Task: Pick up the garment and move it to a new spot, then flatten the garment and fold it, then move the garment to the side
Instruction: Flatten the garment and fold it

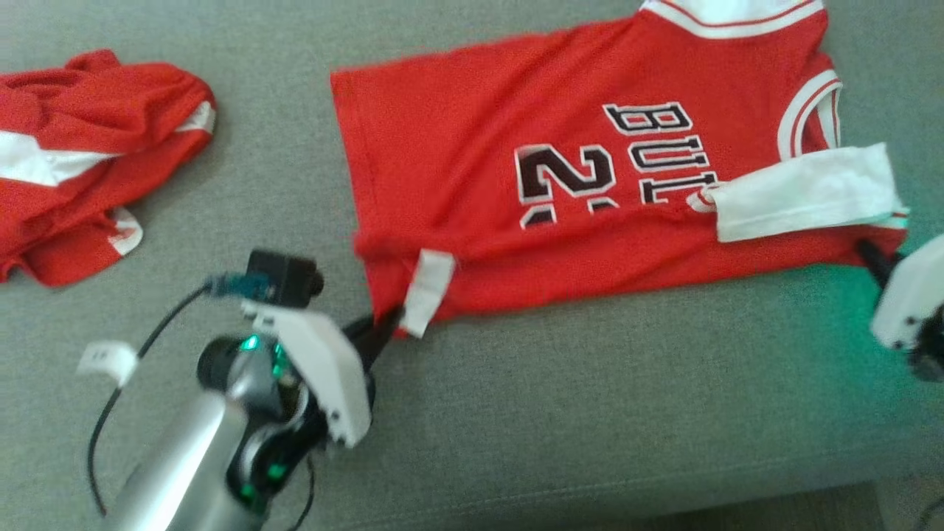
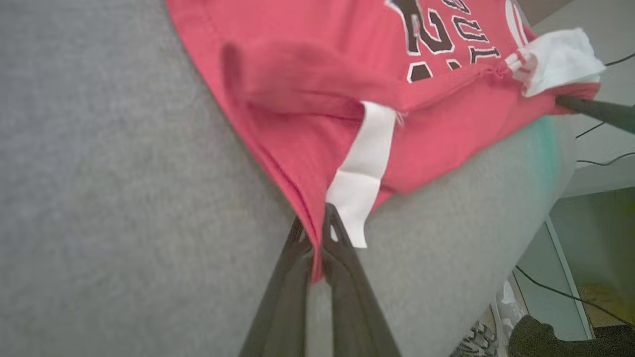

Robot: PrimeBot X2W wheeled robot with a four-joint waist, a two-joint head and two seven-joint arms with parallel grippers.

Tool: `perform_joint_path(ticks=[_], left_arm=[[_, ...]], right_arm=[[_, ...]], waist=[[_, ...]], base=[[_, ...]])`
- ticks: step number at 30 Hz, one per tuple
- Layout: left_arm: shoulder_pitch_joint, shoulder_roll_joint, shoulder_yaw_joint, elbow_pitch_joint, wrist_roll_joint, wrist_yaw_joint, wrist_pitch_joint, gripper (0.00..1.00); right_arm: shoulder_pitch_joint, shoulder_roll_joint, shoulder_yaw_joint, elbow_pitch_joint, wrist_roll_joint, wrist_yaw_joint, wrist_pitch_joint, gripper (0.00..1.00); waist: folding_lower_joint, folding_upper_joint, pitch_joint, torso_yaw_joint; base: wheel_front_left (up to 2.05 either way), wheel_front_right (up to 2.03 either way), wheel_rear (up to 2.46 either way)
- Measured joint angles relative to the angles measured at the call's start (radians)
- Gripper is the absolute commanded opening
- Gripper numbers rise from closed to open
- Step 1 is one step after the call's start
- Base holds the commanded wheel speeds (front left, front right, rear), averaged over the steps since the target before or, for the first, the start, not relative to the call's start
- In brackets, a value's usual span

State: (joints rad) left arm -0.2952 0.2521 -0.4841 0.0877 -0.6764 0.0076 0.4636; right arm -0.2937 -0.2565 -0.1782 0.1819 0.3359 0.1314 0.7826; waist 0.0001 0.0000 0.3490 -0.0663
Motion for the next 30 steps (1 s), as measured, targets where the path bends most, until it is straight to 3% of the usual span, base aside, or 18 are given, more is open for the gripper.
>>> perform_joint_path(ticks=[4,8,13,14,15,16,17,25,30], left_arm=[[0.117,0.063,0.013,-0.133,-0.052,-0.007,0.039,0.0],[0.266,0.102,0.028,-0.306,-0.151,0.011,0.1,0.0],[0.383,0.109,0.035,-0.316,-0.165,0.046,0.082,0.0],[0.39,0.108,0.028,-0.306,-0.152,0.047,0.072,0.33],[0.391,0.102,0.021,-0.294,-0.139,0.05,0.058,0.9],[0.391,0.091,0.014,-0.285,-0.13,0.056,0.046,1.0],[0.391,0.082,0.01,-0.275,-0.123,0.06,0.037,1.0],[0.343,0.046,0.031,-0.239,-0.072,0.095,-0.045,1.0],[0.228,0.025,0.061,-0.183,-0.024,0.113,-0.095,1.0]], right_arm=[[0.024,-0.081,-0.025,-0.063,0.091,0.0,0.093,0.0],[0.164,-0.185,-0.032,-0.179,0.175,0.0,0.276,0.0],[0.305,-0.214,-0.025,-0.235,0.207,0.0,0.354,0.0],[0.316,-0.216,-0.017,-0.236,0.2,0.0,0.353,0.0],[0.326,-0.22,-0.004,-0.236,0.189,0.0,0.347,0.19],[0.329,-0.22,0.004,-0.236,0.18,0.0,0.333,0.8],[0.327,-0.22,0.009,-0.235,0.17,0.0,0.319,1.0],[0.293,-0.219,-0.01,-0.234,0.099,0.0,0.206,1.0],[0.13,-0.194,-0.059,-0.248,0.033,0.0,0.094,1.0]], waist=[[-0.0001,0.0,-0.032,0.01],[-0.0001,0.0,-0.061,0.031],[-0.0001,0.0,-0.071,0.048],[-0.0001,0.0,-0.07,0.05],[-0.0001,0.0,-0.07,0.052],[-0.0001,0.0,-0.069,0.054],[-0.0001,0.0,-0.069,0.055],[-0.0001,0.0,-0.064,0.058],[-0.0001,0.0,-0.034,0.059]], base=[[0.0,0.0,0.0],[0.0,0.0,0.0],[0.0,0.0,0.0],[0.0,0.0,0.0],[0.0,0.0,0.0],[0.0,0.0,0.0],[0.0,0.0,0.0],[0.0,0.0,0.0],[0.0,0.0,0.0]])
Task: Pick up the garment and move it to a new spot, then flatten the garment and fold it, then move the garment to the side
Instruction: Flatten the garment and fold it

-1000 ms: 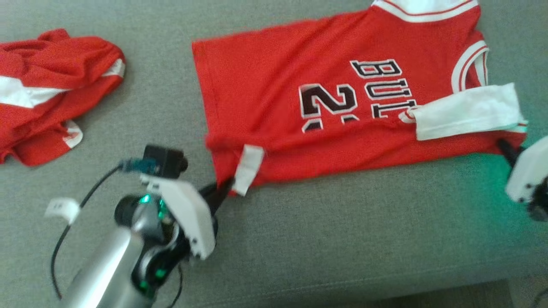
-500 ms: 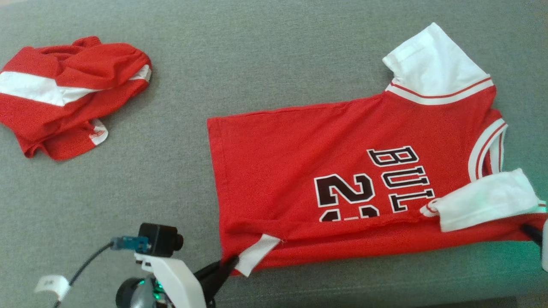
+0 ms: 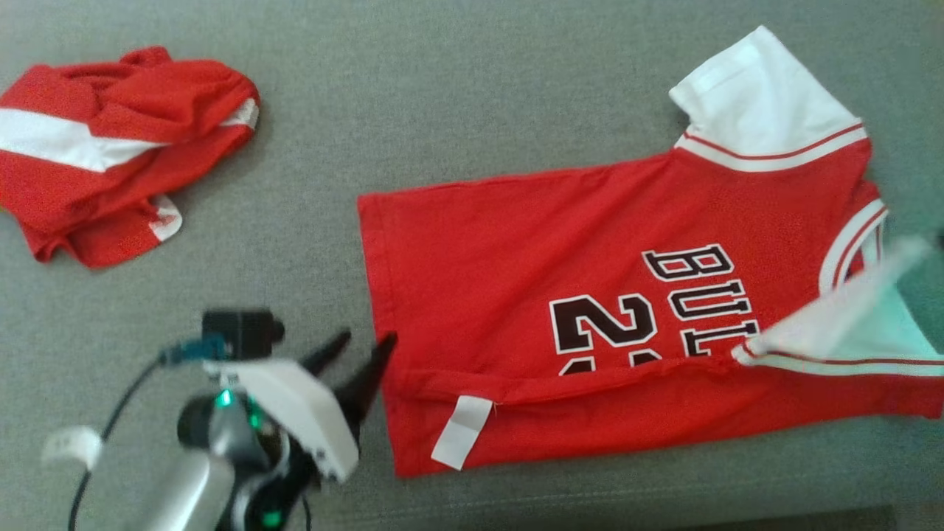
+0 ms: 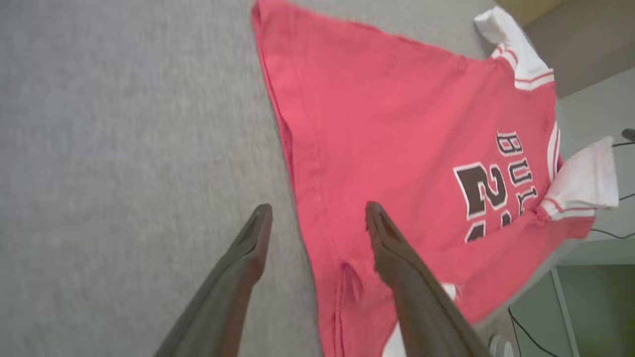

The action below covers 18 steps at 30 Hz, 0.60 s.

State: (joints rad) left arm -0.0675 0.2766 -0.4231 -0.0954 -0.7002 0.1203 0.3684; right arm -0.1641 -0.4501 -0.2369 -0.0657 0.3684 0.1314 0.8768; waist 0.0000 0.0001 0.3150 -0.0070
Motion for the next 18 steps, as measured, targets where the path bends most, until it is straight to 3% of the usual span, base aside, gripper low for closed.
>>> perform_joint_path(ticks=[8,18], left_arm=[[-0.336,-0.056,-0.016,0.137,0.086,0.002,-0.011,1.0],[-0.508,-0.087,-0.08,0.255,0.128,-0.051,0.021,1.0]], right_arm=[[-0.342,0.039,0.078,0.103,-0.108,0.0,-0.084,1.0],[-0.568,0.06,0.155,0.347,-0.185,0.0,-0.14,1.0]], waist=[[0.0002,0.0,0.109,0.029],[0.0003,-0.0001,0.209,0.076]], base=[[0.0,0.0,0.0],[0.0,0.0,0.0]])
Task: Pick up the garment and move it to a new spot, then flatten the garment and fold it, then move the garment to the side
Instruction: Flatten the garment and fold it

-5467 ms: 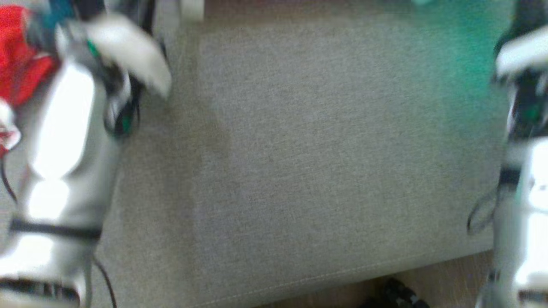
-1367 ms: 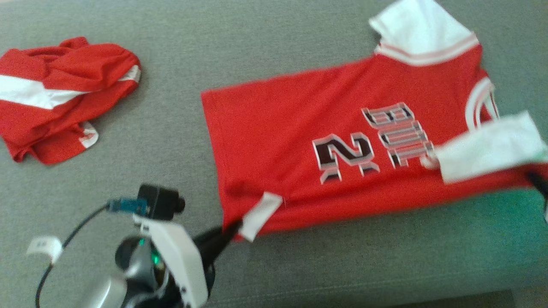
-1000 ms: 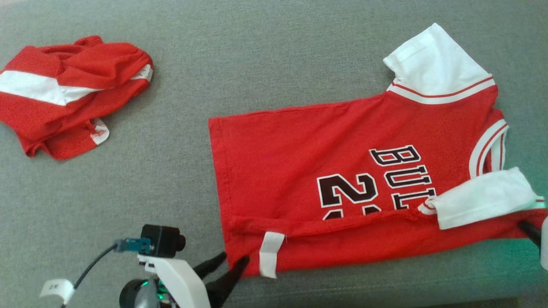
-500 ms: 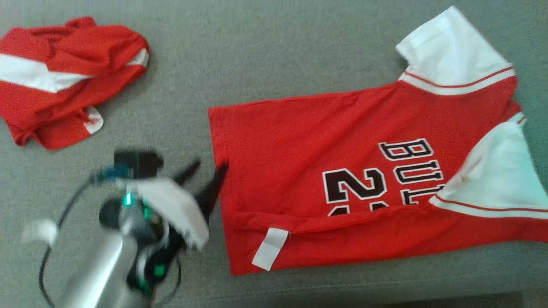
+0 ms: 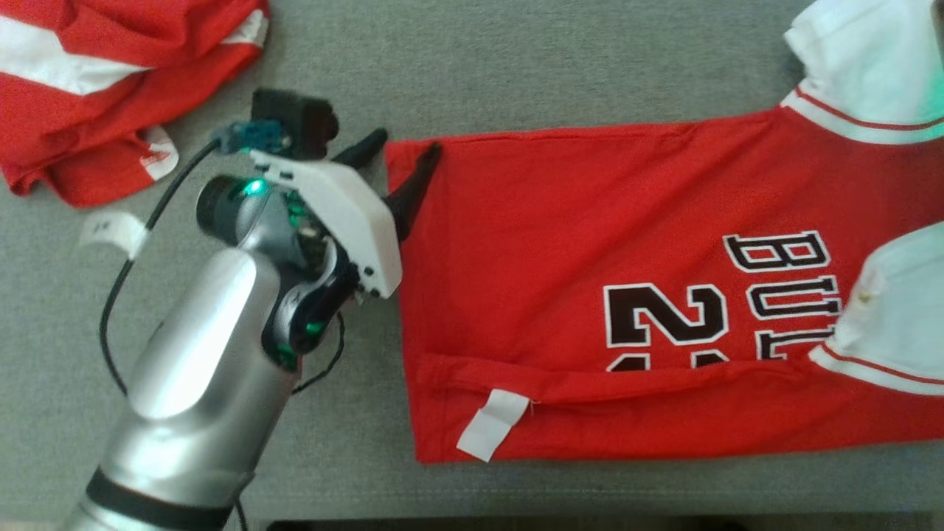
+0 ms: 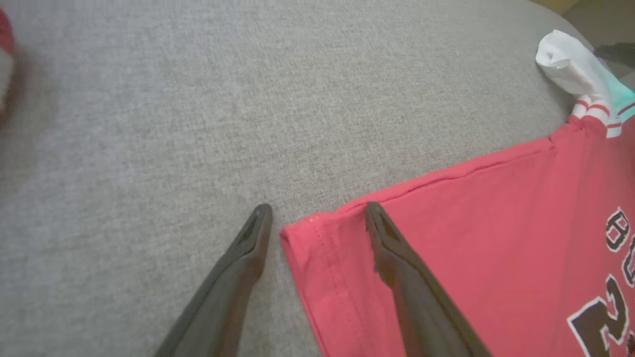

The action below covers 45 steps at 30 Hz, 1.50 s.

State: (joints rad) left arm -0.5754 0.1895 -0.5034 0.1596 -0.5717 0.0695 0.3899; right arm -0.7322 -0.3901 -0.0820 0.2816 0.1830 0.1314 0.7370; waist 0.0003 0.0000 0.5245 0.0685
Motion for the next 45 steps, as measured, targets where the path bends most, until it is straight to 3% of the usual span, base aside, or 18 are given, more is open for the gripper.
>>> perform_joint_path(ticks=[11,21,29,30,31,32,33,45], left_arm=[[-0.08,-0.003,-0.035,0.016,0.005,-0.048,0.077,1.0],[-0.087,0.016,-0.06,0.017,-0.021,-0.079,0.133,1.0],[-0.046,0.042,-0.073,-0.024,-0.039,-0.078,0.177,1.0],[-0.041,0.045,-0.073,-0.025,-0.038,-0.077,0.177,1.0],[-0.042,0.045,-0.072,-0.025,-0.039,-0.077,0.176,1.0],[-0.043,0.045,-0.071,-0.024,-0.039,-0.077,0.174,0.34],[-0.044,0.045,-0.07,-0.022,-0.039,-0.075,0.17,0.0],[-0.084,0.029,-0.034,-0.002,-0.038,-0.069,0.062,0.0]], right_arm=[[-0.117,0.008,0.025,0.181,0.008,0.0,-0.051,1.0],[-0.155,0.033,0.073,0.254,0.054,0.0,-0.067,1.0],[-0.151,0.027,0.087,0.272,0.074,0.0,-0.055,1.0],[-0.151,0.027,0.085,0.276,0.075,0.0,-0.055,0.91],[-0.151,0.028,0.084,0.281,0.077,0.0,-0.055,0.68],[-0.151,0.03,0.082,0.285,0.077,0.0,-0.055,0.31],[-0.151,0.031,0.081,0.288,0.082,0.0,-0.055,0.0],[-0.19,0.032,-0.039,0.297,0.052,0.0,-0.21,0.0]], waist=[[-0.0001,0.0,0.037,0.03],[-0.0003,0.0,0.012,0.02],[-0.0003,0.0,-0.016,0.02],[-0.0003,0.0,-0.016,0.02],[-0.0003,0.0,-0.015,0.019],[-0.0003,0.0,-0.014,0.018],[-0.0003,0.0,-0.012,0.018],[0.0001,0.0,0.002,0.004]], base=[[0.0,0.0,0.0],[0.0,0.0,0.0],[0.0,0.0,0.0],[0.0,0.0,0.0],[0.0,0.0,0.0],[0.0,0.0,0.0],[0.0,0.0,0.0],[0.0,0.0,0.0]])
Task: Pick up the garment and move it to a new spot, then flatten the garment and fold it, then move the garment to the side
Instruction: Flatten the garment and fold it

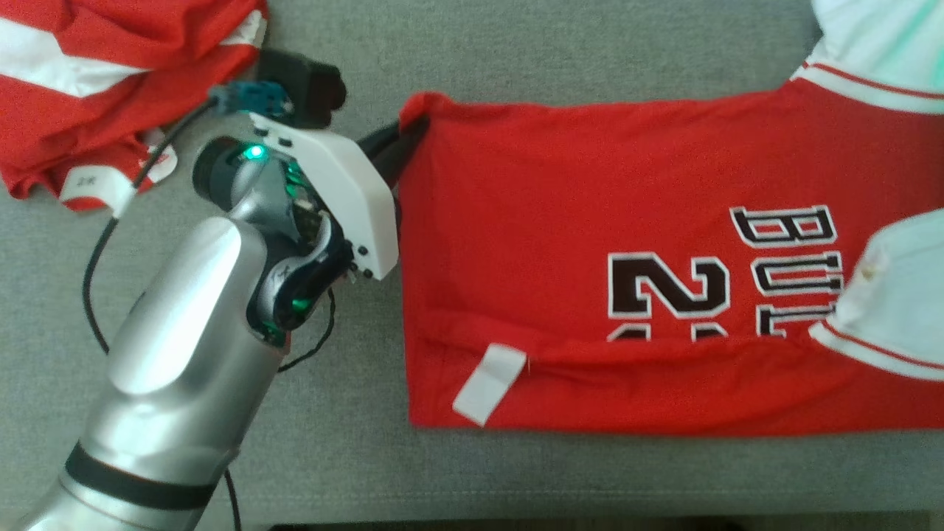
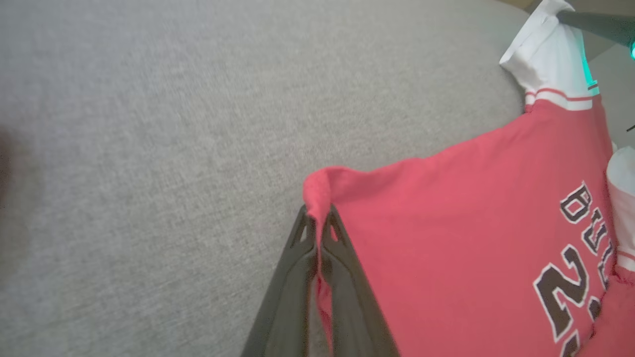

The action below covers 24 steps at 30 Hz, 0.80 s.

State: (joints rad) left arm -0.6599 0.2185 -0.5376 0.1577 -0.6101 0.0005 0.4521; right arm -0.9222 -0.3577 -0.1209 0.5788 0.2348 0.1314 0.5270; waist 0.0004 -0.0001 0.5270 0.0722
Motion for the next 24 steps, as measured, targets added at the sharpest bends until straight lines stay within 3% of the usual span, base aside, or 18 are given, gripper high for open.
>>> perform_joint_path(ticks=[4,7,16,24], left_arm=[[0.002,0.002,0.006,-0.041,0.0,0.002,-0.023,0.0],[0.011,0.004,0.01,-0.094,-0.012,0.008,-0.032,0.0],[0.231,0.062,0.04,-0.241,-0.056,0.033,-0.061,0.0],[0.387,0.121,0.098,-0.391,-0.083,0.072,-0.093,0.0]], right_arm=[[-0.001,-0.005,-0.005,-0.021,0.021,0.0,-0.017,0.0],[0.029,-0.031,0.014,-0.123,0.085,0.0,-0.018,0.0],[0.443,-0.046,0.005,-0.435,0.219,0.0,0.029,0.0],[0.74,-0.004,-0.055,-0.662,0.239,0.0,0.093,0.0]], waist=[[-0.0006,0.0001,-0.028,-0.01],[-0.0001,0.0,-0.024,-0.023],[-0.0004,0.0,-0.09,-0.072],[-0.0005,0.0001,-0.14,-0.133]], base=[[0.0,0.0,0.0],[0.0,0.0,0.0],[0.0,0.0,0.0],[0.0,0.0,0.0]])
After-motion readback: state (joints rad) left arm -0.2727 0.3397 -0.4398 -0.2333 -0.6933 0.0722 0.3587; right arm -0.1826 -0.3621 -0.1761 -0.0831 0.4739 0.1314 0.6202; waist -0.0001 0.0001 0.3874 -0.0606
